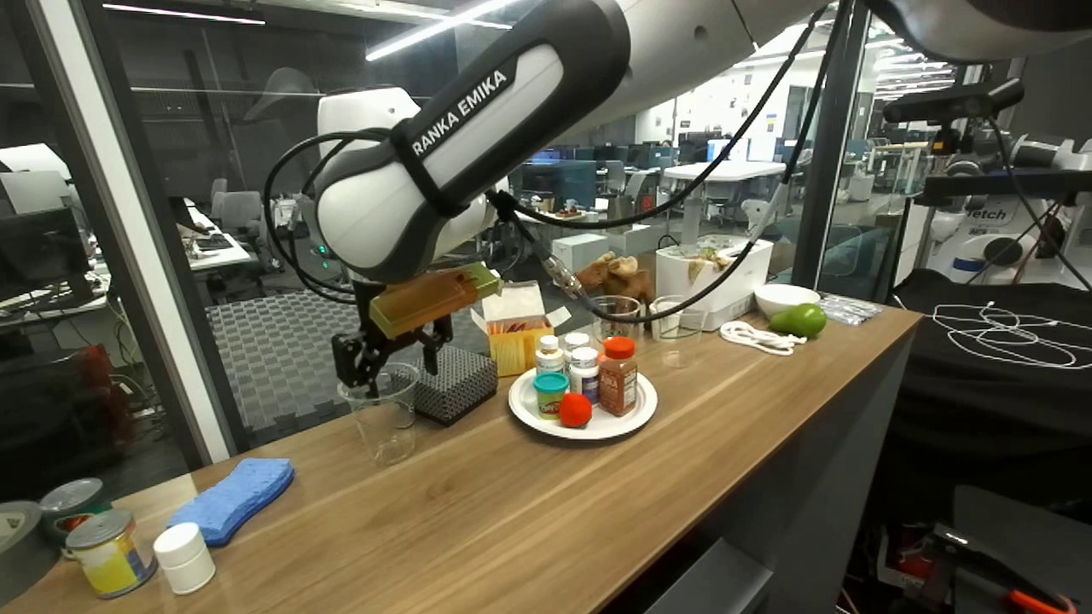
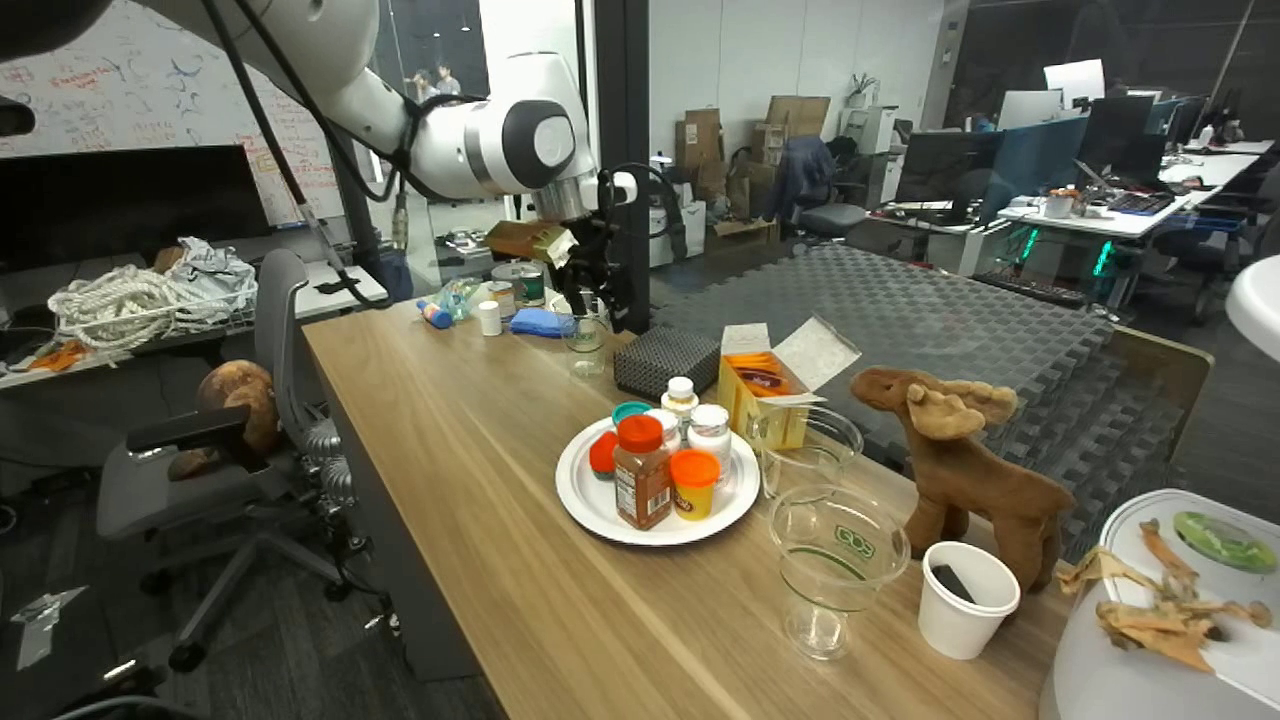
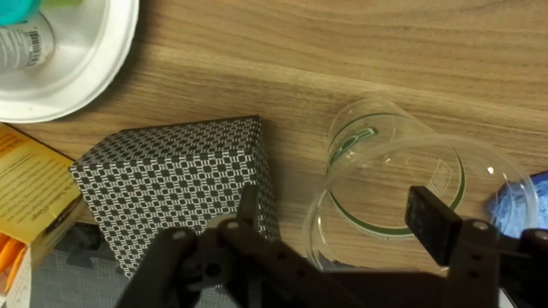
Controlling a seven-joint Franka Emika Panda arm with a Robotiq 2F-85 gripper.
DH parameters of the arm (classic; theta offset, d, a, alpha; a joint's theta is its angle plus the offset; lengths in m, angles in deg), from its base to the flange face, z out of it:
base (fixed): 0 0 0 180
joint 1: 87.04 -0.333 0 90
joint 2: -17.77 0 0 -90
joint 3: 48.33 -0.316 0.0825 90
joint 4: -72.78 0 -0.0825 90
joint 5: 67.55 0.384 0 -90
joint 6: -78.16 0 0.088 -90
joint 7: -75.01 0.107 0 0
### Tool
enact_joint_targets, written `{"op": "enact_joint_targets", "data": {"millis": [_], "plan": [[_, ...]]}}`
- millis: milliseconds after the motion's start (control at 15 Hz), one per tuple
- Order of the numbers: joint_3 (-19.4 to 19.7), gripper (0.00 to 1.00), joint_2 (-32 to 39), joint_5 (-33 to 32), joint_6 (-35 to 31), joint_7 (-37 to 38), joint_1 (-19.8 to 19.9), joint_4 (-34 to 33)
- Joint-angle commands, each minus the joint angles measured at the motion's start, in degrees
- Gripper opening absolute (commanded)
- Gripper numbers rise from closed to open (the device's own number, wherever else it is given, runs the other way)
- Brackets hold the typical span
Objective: Organize all the containers on the white plate
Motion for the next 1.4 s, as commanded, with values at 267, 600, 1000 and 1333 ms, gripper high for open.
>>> {"op": "enact_joint_targets", "data": {"millis": [267, 600, 1000, 1333], "plan": [[0.7, 0.27, 2.1, -0.4, 0.0, 0.9, -1.0, -4.9], [0.1, 0.09, 1.2, 0.0, 0.8, 0.0, -1.1, -4.9], [-1.0, 0.13, 0.5, 0.9, -0.4, -1.2, -0.4, -3.4], [-1.4, 0.14, -6.0, 1.2, -8.3, -1.7, 0.3, 4.0]]}}
